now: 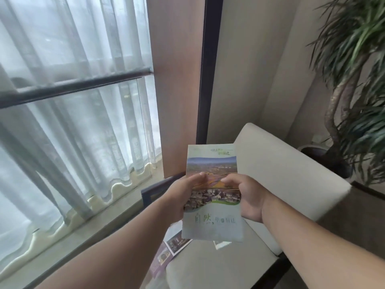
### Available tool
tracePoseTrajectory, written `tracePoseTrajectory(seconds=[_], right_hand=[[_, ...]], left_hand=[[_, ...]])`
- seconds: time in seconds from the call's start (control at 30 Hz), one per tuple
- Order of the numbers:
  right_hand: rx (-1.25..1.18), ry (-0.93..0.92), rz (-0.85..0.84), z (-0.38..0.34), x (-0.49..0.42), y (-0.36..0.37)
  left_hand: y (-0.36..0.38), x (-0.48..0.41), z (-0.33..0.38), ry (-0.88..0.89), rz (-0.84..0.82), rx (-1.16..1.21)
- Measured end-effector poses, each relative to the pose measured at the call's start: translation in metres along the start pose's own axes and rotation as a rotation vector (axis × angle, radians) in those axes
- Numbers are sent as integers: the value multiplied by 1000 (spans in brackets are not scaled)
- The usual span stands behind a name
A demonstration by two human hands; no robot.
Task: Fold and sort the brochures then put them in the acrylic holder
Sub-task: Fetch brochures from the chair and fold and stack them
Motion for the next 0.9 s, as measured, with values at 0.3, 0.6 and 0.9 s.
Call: tracePoseTrajectory(seconds=[0.3, 0.6, 0.9], right_hand=[[175, -226, 214, 26, 24, 60], [131, -221, 83, 34, 31, 120], [237, -247, -119, 44, 26, 162]], left_hand=[[-41, 78, -4, 180, 193, 47], [-78, 140, 2, 295, 482, -104], [-93, 177, -15, 255, 655, -1]])
Point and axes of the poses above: each hand's wrist, its own x-axis away from the middle knuckle, its own y-axis out of the palm, z = x × y, the point moved 3 cm from there along -x, towards the middle knuckle, and after that the axes turned 14 degrees about -x, right-handed, at the moved point
